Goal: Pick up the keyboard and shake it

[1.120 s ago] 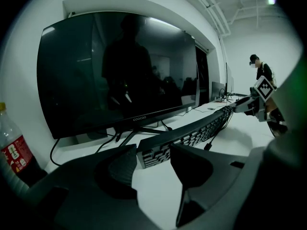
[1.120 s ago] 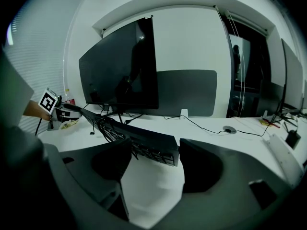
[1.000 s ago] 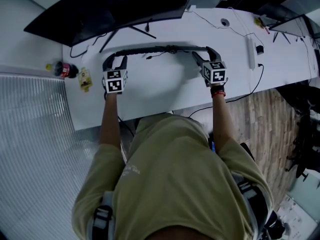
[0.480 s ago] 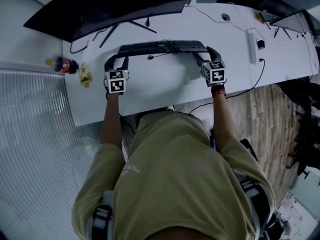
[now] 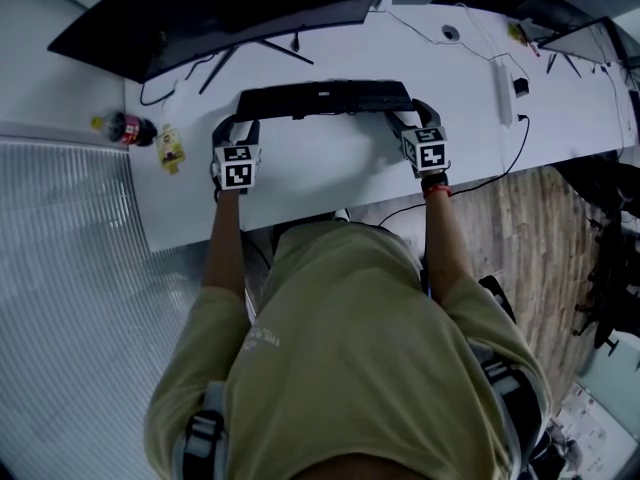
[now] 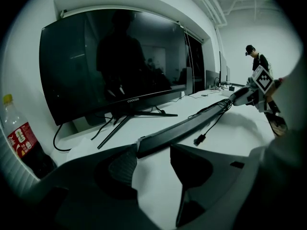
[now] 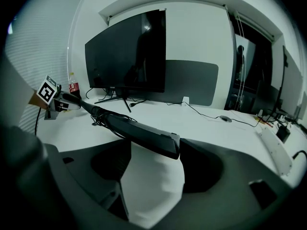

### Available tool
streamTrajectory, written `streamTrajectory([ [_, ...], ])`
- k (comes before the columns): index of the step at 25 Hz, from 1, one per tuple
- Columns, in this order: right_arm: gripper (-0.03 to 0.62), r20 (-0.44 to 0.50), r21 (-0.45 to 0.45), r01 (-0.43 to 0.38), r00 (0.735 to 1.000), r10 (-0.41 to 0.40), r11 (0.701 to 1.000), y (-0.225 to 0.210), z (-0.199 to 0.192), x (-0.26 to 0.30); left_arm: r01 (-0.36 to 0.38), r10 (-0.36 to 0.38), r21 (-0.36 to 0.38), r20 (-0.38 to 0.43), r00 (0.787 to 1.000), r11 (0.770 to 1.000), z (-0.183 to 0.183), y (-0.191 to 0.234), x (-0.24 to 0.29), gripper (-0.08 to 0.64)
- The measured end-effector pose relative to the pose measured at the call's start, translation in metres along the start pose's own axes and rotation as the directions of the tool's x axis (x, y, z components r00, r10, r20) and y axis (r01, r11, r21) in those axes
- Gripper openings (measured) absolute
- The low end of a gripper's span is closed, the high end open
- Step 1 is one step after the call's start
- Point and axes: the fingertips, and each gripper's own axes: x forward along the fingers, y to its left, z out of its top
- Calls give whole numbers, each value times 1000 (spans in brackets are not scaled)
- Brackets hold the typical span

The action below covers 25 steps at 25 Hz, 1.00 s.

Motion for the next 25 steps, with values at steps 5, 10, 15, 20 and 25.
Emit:
streamTrajectory([
  [5,322,-31,-18,13,999,-14,1000,2,-11,2,8,-8,13,-25,1000,1000,-10,-3,2,229],
  [10,322,-42,-32,22,999,-24,999,9,-22,6,5,-3,38,-49,999,999,-22,-3,3,229],
  [15,325,-86,-51,37,995,-41,998,4,-32,1,31,-26,53,-92,995,998,-35,-14,10,229],
  [20,334,-121,-62,32,992,-40,998,13,-43,9,13,0,83,-154,988,996,-46,-9,9,230],
  [25,334,-147,-60,40,988,-49,997,10,-52,10,11,6,92,-174,985,996,-52,-15,12,232],
])
